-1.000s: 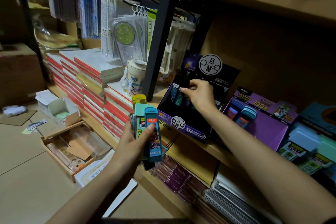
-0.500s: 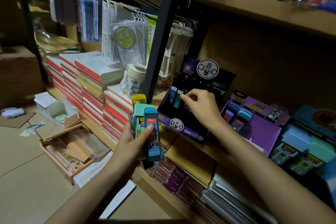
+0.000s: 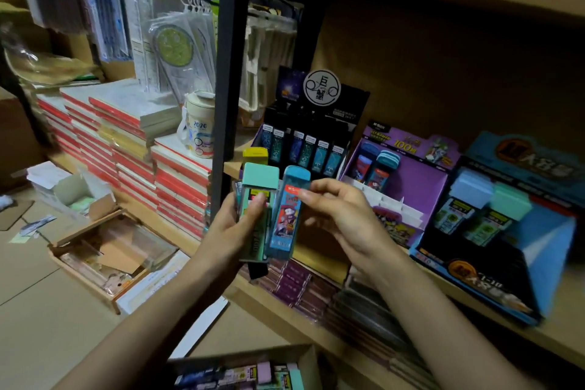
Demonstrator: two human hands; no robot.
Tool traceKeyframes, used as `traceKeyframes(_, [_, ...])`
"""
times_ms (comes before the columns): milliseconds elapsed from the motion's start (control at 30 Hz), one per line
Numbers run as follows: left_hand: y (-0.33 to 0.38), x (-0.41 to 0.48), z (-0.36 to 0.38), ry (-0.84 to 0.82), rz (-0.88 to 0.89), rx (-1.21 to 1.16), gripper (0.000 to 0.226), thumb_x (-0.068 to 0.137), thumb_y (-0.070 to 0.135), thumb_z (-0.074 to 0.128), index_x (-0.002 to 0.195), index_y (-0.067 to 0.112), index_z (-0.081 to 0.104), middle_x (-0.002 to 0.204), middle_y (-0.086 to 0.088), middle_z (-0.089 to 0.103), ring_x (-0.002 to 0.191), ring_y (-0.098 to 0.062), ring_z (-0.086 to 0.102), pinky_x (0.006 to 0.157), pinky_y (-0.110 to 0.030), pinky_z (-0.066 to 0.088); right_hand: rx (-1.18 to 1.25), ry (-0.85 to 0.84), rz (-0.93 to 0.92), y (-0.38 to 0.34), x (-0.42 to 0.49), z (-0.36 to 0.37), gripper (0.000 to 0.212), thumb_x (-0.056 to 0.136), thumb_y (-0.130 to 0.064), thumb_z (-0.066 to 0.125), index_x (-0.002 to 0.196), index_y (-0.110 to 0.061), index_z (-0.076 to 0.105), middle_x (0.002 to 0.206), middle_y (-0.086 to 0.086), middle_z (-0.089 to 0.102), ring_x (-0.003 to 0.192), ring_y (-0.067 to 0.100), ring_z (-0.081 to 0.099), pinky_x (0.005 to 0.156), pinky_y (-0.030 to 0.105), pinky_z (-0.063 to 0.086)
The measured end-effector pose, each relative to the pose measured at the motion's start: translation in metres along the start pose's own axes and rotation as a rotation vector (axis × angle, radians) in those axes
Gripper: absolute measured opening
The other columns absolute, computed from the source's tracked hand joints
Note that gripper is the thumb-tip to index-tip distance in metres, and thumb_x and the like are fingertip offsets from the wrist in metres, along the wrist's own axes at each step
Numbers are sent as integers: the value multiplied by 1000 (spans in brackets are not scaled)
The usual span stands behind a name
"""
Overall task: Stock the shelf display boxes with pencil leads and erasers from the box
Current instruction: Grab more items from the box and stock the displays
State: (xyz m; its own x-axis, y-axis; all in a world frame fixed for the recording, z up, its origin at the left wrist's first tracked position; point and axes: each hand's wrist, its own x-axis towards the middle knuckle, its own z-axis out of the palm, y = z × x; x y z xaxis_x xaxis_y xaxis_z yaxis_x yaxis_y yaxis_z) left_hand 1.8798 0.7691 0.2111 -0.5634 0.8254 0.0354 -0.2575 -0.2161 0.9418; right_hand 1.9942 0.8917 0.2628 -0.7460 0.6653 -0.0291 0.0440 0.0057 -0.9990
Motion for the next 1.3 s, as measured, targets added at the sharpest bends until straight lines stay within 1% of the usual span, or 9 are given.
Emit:
traceKeyframes(133, [2, 7, 11, 2, 41, -44, 38, 77, 35, 54, 114, 25, 51, 81, 4, 73, 73, -11, 70, 54, -23, 55, 17, 245, -146, -17, -1, -44, 10, 85, -7, 65, 85, -15, 59, 79, 2, 69, 61, 4, 63, 50, 16, 48])
traceKeyframes(267, [-2, 9, 19, -24, 43, -48, 36, 77, 34, 54, 112, 25, 52, 82, 2, 73, 74, -11, 71, 54, -22, 55, -175, 511, -352, -24, 11, -77, 9, 84, -12, 68, 86, -17, 61, 81, 1, 67, 71, 11, 66, 59, 19, 55])
traceKeyframes(367, [-6, 10, 21, -24, 33, -36, 36, 78, 35, 55, 113, 26, 53, 88, -1, 73, 76, -14, 71, 55, -23, 55, -315, 619, -457, -20, 26, -86, 14, 86, -10, 66, 89, -23, 61, 84, -10, 65, 74, 0, 66, 67, 19, 56])
traceKeyframes(467, [-10, 12, 20, -15, 18, -16, 42, 78, 36, 56, 118, 24, 52, 93, -5, 72, 80, -17, 71, 57, -26, 56, -423, 648, -500, -14, 38, -90, 12, 86, -11, 66, 94, -19, 63, 83, -15, 62, 70, -10, 63, 66, 11, 52])
traceKeyframes(633, [-15, 14, 17, 17, 2, 9, 48, 79, 37, 55, 124, 22, 50, 101, -10, 70, 82, -17, 71, 62, -32, 59, -501, 639, -516, -10, 47, -94, 12, 85, -11, 67, 95, -18, 65, 83, -13, 61, 79, -1, 62, 69, 7, 50])
traceKeyframes(833, [-17, 13, 22, 20, -14, 14, 48, 78, 36, 54, 124, 22, 49, 99, -9, 70, 77, -16, 72, 60, -30, 59, -504, 699, -463, -14, 47, -111, 7, 87, -14, 65, 91, -18, 61, 90, 1, 65, 85, 16, 66, 73, 34, 58])
traceKeyframes(1000, [-16, 11, 26, 12, -22, 15, 47, 79, 34, 53, 124, 21, 48, 102, -10, 68, 76, -15, 72, 56, -29, 59, -540, 665, -437, -10, 45, -112, 8, 88, -16, 64, 95, -17, 61, 90, -2, 65, 84, 13, 67, 69, 27, 58])
traceKeyframes(1167, [-17, 10, 26, 19, -28, 24, 43, 79, 34, 53, 121, 22, 49, 100, -10, 68, 76, -16, 72, 58, -29, 60, -578, 708, -398, -14, 42, -119, 8, 86, -15, 66, 91, -19, 61, 89, 1, 64, 85, 15, 64, 73, 37, 58])
traceKeyframes(1300, [-17, 11, 25, 22, -27, 32, 39, 79, 35, 53, 116, 25, 51, 96, -8, 69, 74, -16, 71, 57, -30, 59, -630, 659, -300, -9, 43, -119, 8, 84, -16, 68, 88, -18, 62, 87, 1, 64, 77, 11, 61, 61, 21, 50])
